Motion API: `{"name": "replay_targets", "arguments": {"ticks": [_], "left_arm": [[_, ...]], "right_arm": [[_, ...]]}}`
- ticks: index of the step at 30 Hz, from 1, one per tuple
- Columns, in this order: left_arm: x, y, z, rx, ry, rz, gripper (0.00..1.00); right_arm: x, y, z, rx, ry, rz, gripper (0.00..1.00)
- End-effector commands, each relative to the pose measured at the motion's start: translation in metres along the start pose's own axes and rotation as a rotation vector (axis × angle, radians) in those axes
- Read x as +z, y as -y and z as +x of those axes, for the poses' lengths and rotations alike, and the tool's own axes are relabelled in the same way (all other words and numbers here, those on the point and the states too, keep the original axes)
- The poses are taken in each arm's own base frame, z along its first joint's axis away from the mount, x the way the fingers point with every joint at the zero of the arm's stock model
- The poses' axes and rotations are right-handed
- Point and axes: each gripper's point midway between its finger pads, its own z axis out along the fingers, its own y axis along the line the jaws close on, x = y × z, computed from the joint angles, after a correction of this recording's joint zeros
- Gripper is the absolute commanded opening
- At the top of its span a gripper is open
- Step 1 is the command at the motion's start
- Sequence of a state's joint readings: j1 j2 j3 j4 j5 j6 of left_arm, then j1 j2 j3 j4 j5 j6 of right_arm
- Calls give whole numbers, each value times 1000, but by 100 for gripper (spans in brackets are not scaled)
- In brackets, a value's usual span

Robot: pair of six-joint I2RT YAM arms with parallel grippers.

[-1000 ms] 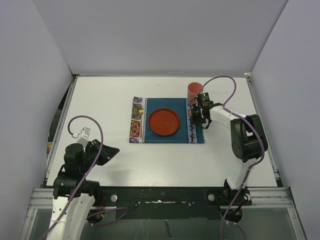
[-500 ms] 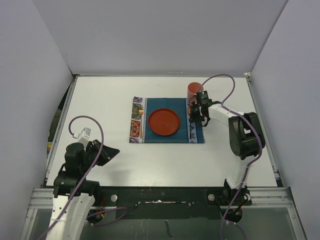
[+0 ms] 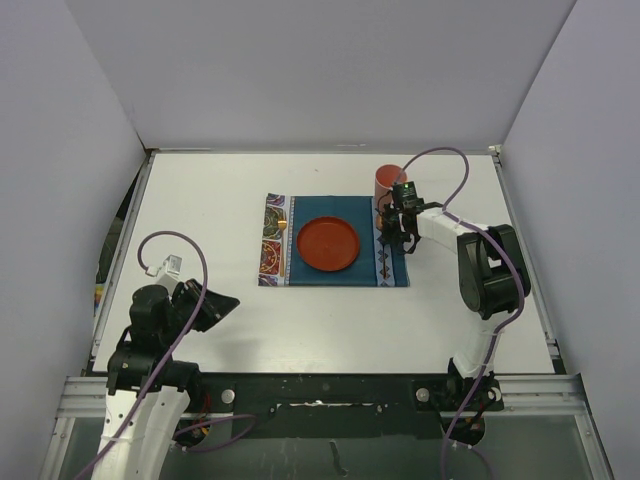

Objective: Set the dinner table for one person
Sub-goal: Place the spoon on the napkin.

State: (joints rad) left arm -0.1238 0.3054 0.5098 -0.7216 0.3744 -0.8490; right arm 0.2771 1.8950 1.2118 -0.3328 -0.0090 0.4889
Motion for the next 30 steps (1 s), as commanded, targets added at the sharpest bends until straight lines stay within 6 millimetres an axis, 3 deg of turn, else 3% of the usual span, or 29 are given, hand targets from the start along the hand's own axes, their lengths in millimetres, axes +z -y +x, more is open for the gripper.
{"name": "replay_targets", "arguments": {"ticks": [1, 10, 13, 20, 26, 30], "left_arm": [[1, 12, -8, 41, 22, 49, 7], [2, 12, -7, 42, 17, 56, 7], [1, 12, -7, 42, 20, 56, 7], [0, 12, -8, 42, 29, 55, 7], [-2, 13, -8, 44, 31, 54, 7], [-4, 14, -8, 48, 37, 60, 7]], "right_arm": [[-3, 1, -20, -33, 51, 14, 0], [2, 2, -21, -48, 45, 21, 0], [0, -1, -23, -57, 47, 5, 13], [-5, -6, -29, -65, 67, -11, 26], [-11, -7, -33, -77, 80, -18, 27], [-26, -15, -42, -112, 115, -26, 27]]}}
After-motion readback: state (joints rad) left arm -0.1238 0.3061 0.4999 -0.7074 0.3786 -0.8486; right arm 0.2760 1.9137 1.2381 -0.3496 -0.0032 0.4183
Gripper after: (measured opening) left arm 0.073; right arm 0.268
